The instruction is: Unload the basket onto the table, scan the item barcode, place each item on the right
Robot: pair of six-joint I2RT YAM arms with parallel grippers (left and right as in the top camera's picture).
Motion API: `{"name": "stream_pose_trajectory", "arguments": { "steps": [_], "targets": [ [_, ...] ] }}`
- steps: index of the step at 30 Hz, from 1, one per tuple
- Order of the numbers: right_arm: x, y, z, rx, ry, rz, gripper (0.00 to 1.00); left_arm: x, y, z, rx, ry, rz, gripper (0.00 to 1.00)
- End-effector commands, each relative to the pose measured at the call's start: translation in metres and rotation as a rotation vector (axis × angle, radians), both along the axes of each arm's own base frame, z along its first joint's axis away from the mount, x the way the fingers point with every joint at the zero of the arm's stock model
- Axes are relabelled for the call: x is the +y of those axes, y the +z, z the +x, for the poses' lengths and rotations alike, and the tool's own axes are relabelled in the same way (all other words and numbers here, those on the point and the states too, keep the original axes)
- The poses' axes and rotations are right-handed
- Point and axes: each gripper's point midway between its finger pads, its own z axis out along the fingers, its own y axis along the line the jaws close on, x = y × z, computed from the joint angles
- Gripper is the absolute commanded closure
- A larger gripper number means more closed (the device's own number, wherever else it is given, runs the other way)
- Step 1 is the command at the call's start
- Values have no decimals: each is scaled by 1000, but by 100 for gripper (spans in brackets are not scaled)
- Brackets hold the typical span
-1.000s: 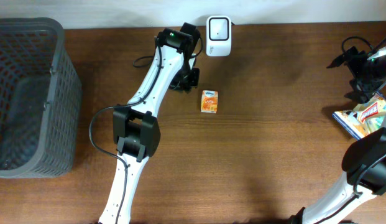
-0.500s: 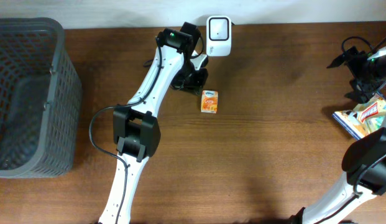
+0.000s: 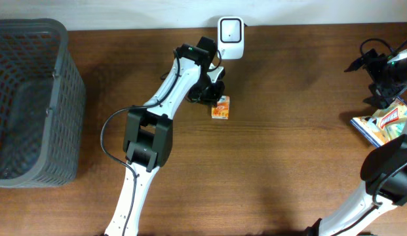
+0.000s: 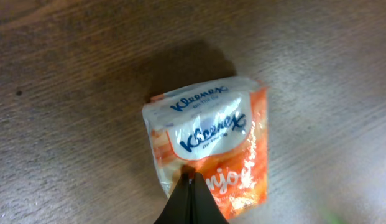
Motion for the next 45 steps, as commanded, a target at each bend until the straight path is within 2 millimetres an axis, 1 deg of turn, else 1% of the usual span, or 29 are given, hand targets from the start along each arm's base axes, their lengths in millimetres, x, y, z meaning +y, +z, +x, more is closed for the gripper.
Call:
{"name": "stream_pose_trajectory", "arguments": {
  "steps": [1,3,6,7,11,16,19,21,22,24,27,28,29,30,31,32,33,35,36,39,40,41,42,45],
  "targets": [
    [0,15,0,-37,-5,-14,2,4,-14,-4,15,11,28,100],
    [0,15,0,-37,-5,-14,1,12,-22,0,-5,23,78,100],
    [0,15,0,-38,-5,-14,1,43,-33,10,-45,150,265,100],
    [0,15,0,-38,-5,-14,2,46,-33,11,-51,161,282,100],
    [0,15,0,-38,-5,-14,1,46,-33,11,-52,160,281,100],
    [0,15,0,-37,-5,-14,1,46,-41,10,-39,166,287,100],
    [0,15,0,-38,-5,-14,1,46,-41,10,-42,167,285,100],
    [0,15,0,-37,-5,-14,1,45,-36,13,-51,169,279,100],
    [0,15,0,-37,-5,-14,1,46,-33,15,-53,173,278,100],
    [0,15,0,-38,-5,-14,1,50,-16,20,-59,186,271,100],
    [0,15,0,-37,-5,-14,1,70,43,41,-114,247,239,100],
    [0,15,0,-37,-5,-14,1,79,70,47,-148,273,221,100],
    [0,15,0,-37,-5,-14,1,88,91,52,-179,295,205,85],
    [0,15,0,-37,-5,-14,1,100,120,56,-227,327,182,58],
    [0,15,0,-37,-5,-14,1,107,137,57,-253,345,169,35],
    [0,15,0,-38,-5,-14,1,116,158,58,-299,366,148,11],
    [0,15,0,-37,-5,-14,1,117,174,62,-348,352,111,1],
    [0,15,0,-37,-5,-14,2,121,198,63,-403,353,63,1],
    [0,15,0,-38,-5,-14,1,125,206,62,-416,361,58,1],
    [0,15,0,-37,-5,-14,1,135,227,60,-453,382,45,1],
    [0,15,0,-37,-5,-14,1,134,229,59,-456,381,39,1],
    [0,15,0,-38,-5,-14,2,130,230,57,-450,372,23,1],
    [0,15,0,-38,-5,-14,1,119,228,54,-430,340,-8,1],
    [0,15,0,-37,-5,-14,1,85,199,37,-298,268,-40,0]
  ]
}}
